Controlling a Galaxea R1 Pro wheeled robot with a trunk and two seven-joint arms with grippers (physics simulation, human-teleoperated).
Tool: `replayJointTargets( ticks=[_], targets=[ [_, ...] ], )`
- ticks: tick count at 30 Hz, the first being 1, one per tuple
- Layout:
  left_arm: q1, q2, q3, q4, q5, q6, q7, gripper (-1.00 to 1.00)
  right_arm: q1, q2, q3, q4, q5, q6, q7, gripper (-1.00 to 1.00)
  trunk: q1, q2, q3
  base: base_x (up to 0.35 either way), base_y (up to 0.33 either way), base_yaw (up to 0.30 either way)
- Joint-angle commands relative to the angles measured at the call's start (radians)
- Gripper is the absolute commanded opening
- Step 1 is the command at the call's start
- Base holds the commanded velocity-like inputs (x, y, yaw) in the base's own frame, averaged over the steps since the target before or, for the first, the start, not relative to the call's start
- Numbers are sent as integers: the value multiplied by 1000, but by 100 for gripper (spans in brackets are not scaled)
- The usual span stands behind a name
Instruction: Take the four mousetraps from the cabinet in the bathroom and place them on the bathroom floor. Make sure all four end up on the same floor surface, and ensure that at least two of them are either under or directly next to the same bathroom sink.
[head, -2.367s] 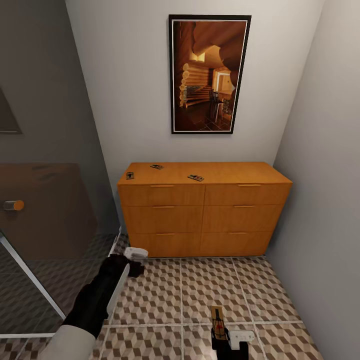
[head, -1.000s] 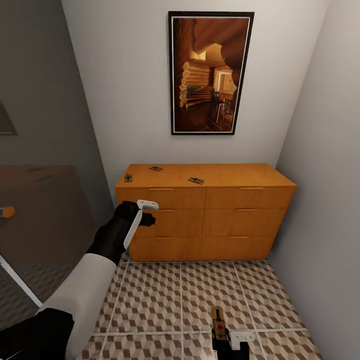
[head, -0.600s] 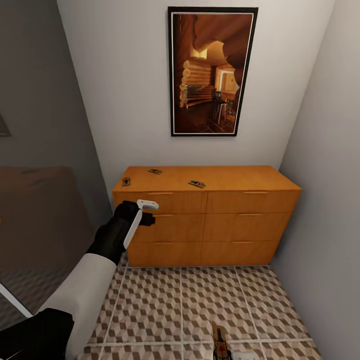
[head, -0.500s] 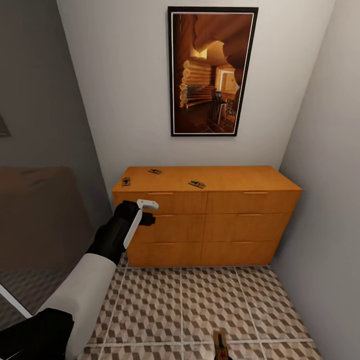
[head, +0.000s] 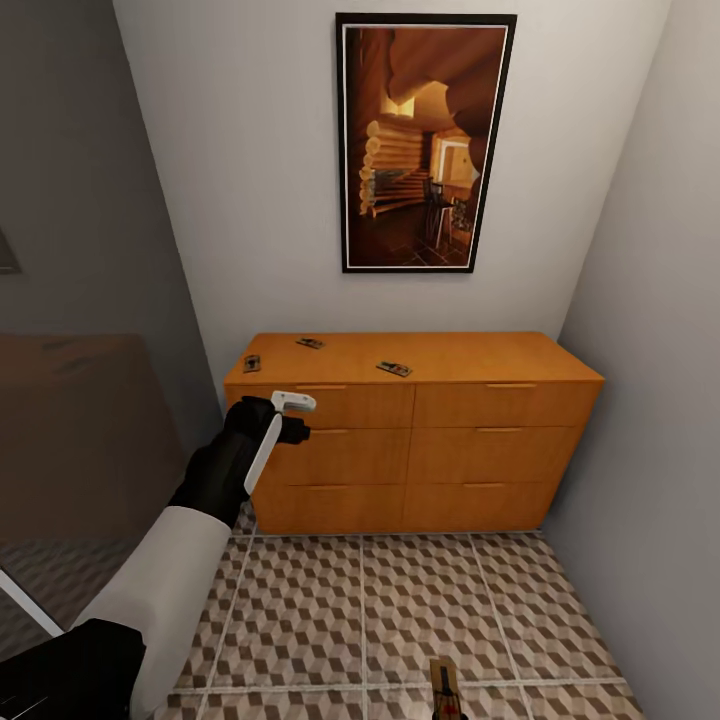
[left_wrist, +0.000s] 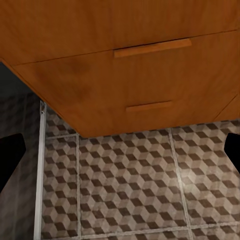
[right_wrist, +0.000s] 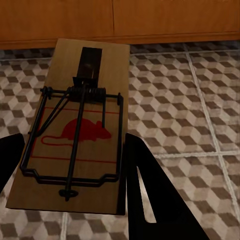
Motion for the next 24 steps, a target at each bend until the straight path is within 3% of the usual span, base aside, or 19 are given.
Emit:
replayJointTargets(
  ticks=[1,15,24],
  targets=[
    [-1,0,-1,-1,1,4,4,100,-1,0,-2,1,9,-2,-5,-100,0,-1,-1,0,0,0],
    [-1,0,-1,-5,1,4,4,100,0,-3,-3,0,9,1,-4,-100,0,-1,-1,6,0,0],
    [-1,0,-1,-5,0,4,4,100,-1,-3,-3,0,9,1,-6,-100,0,-1,-1,190,98,62]
  ],
)
